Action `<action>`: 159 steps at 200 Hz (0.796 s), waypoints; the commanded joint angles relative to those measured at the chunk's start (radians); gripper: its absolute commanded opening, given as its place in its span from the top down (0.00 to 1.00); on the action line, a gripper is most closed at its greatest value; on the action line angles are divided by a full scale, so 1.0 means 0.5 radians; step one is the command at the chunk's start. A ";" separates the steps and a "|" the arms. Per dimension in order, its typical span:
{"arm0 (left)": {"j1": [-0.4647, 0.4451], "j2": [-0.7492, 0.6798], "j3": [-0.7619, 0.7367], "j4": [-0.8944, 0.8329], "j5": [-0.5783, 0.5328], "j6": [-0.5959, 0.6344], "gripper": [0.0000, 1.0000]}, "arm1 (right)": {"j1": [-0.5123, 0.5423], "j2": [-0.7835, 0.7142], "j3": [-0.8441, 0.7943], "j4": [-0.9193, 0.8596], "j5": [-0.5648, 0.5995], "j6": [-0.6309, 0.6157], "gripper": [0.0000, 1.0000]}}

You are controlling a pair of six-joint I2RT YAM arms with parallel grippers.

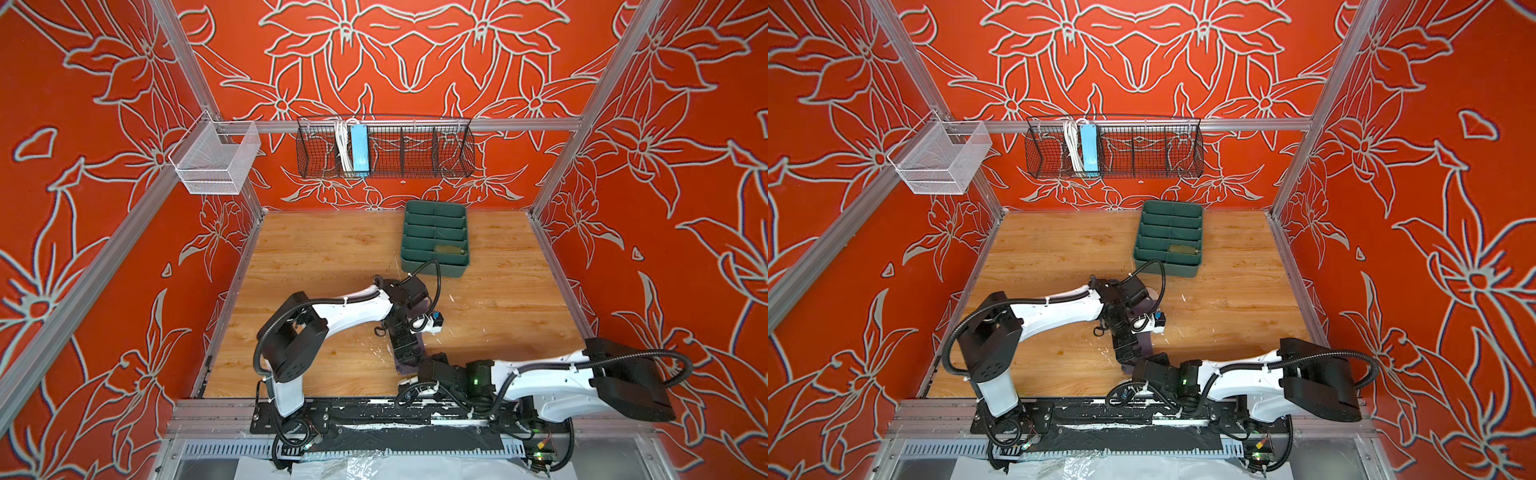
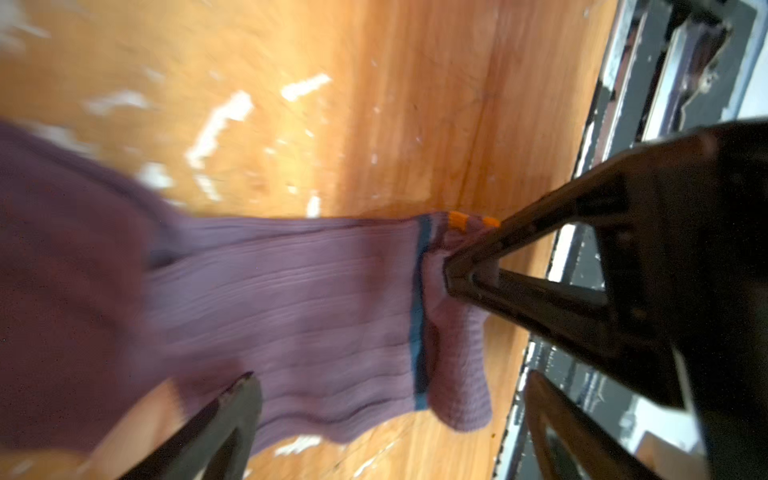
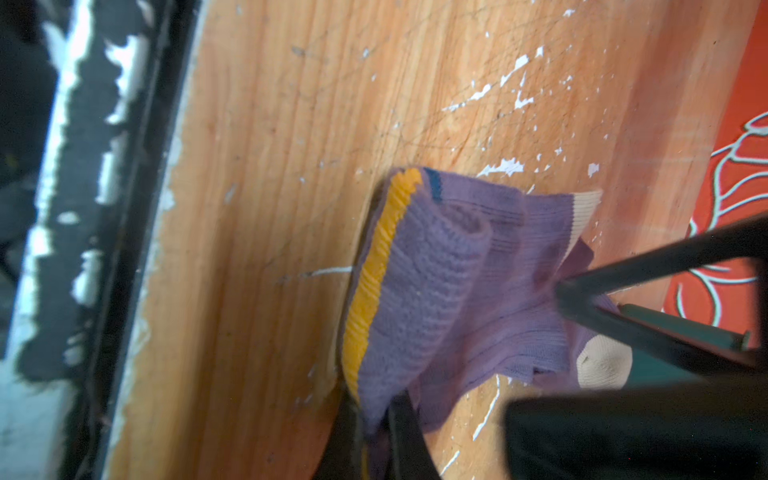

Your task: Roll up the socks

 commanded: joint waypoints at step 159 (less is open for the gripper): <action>0.351 -2.311 -0.780 0.430 0.055 0.657 0.08 | -0.748 0.744 0.962 -1.347 -1.445 0.170 1.00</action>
